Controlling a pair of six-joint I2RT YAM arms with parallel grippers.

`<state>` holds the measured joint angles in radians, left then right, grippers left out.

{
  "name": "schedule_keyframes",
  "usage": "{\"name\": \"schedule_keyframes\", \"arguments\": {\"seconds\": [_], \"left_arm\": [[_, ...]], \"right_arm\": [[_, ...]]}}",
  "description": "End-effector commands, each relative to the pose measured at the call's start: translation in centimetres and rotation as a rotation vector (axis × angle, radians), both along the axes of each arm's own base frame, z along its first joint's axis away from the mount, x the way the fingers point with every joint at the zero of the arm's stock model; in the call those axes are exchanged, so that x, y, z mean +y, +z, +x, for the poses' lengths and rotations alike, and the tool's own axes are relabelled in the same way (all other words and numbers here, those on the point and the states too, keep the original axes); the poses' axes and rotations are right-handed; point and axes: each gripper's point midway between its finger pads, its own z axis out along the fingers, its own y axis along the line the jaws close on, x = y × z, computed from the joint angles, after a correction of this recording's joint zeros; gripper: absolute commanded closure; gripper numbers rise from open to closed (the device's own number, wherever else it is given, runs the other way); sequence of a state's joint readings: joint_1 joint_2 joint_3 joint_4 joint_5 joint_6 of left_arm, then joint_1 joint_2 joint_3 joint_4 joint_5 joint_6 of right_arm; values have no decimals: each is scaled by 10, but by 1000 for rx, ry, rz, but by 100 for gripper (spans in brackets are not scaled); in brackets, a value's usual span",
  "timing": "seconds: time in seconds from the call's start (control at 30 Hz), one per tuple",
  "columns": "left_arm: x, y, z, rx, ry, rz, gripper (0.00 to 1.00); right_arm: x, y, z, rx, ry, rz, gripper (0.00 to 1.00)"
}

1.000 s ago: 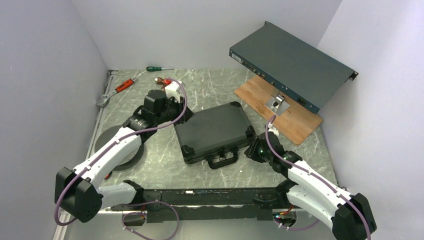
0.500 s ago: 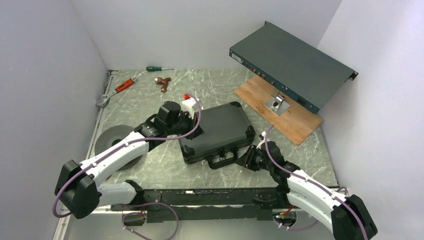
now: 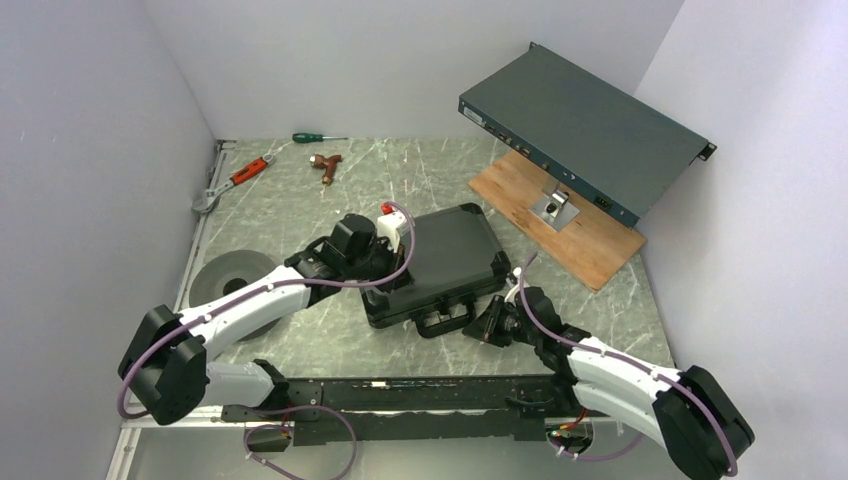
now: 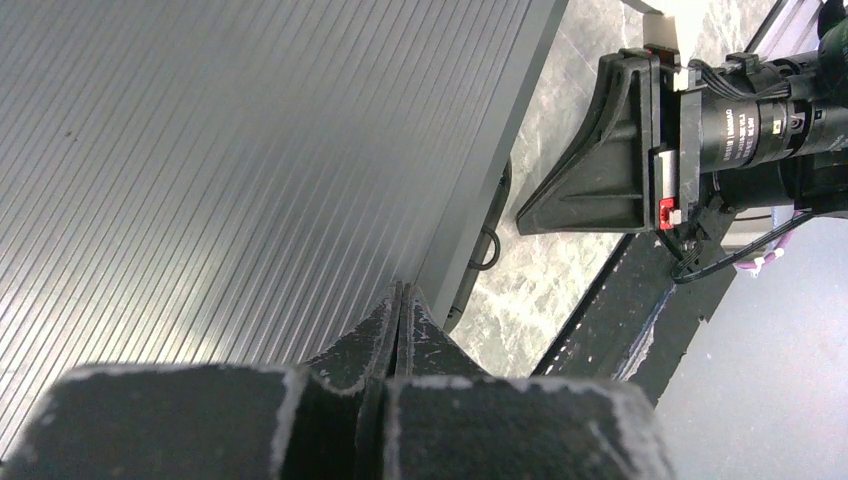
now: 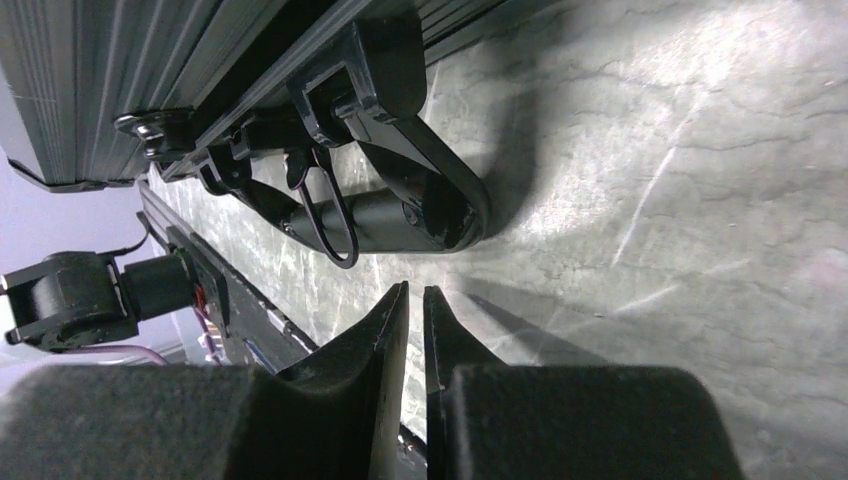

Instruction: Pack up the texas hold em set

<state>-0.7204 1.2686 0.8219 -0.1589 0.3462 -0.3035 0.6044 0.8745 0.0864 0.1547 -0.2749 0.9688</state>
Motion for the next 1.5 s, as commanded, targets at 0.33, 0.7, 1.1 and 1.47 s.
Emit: {"name": "schedule_keyframes", "arguments": {"seconds": [0.33,0.7,1.1,1.47], "left_arm": [[14,-50,-14,49,20,87,100],[32,-75,-32,87,63,122,100],[38,-76,-34,77,71,129,100],[45,-80,-39,76,83,140,100]], "right_arm": [[25,4,-2,-1,43,36,87],[29,4,5,9,-5,51,88],[36,8,12,17,-14,67,87],[50,24,21,-1,1,113,87]]}}
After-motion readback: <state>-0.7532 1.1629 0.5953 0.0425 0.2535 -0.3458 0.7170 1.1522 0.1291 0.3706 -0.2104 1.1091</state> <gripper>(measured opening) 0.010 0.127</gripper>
